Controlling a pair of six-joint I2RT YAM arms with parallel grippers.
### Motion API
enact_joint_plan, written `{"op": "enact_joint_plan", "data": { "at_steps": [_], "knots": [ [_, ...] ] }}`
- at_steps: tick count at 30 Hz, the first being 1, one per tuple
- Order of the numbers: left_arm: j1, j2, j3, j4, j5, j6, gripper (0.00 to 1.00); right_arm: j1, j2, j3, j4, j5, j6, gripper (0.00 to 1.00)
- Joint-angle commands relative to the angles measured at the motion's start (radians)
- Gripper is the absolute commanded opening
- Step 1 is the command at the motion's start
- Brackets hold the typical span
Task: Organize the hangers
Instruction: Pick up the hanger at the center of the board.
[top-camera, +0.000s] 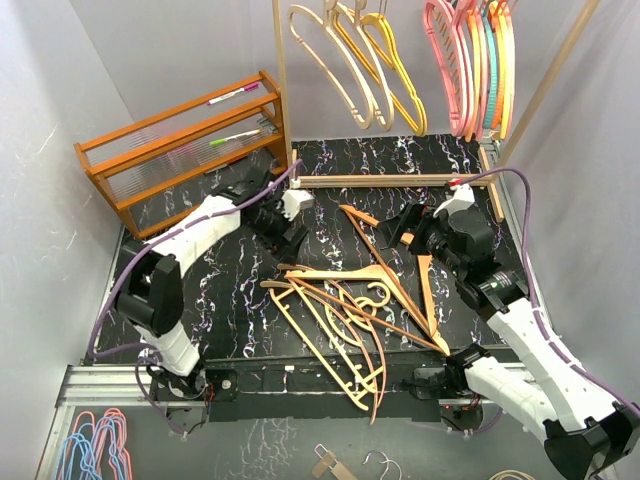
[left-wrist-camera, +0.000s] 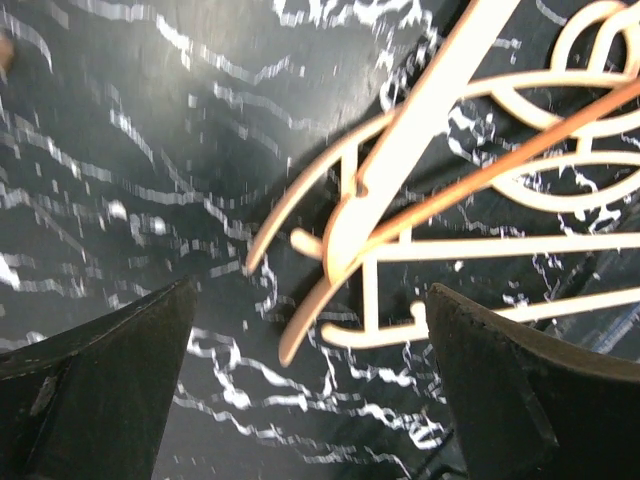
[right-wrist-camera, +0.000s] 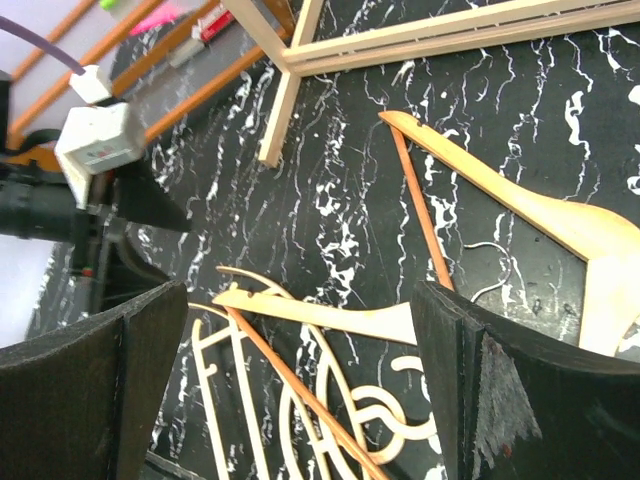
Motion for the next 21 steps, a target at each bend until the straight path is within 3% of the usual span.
{"op": "enact_joint_plan", "data": {
  "at_steps": [1, 9, 21],
  "knots": [
    [-0.116, 0.072, 0.085, 0.107, -0.018, 0.050, 0.97, -0.005, -0.063, -0.029, 0.147, 0.035, 0.099, 0.99],
    [-0.297, 0.188, 0.080, 0.262, -0.144, 0.102, 0.94, -0.006, -0.116, -0.054, 0.114, 0.068, 0.123, 0.99],
    [-0.376, 0.288, 0.055, 0.362, -0.241, 0.090, 0.80, -0.005, -0.125, -0.060, 0.102, 0.087, 0.121, 0.99]
  ]
}}
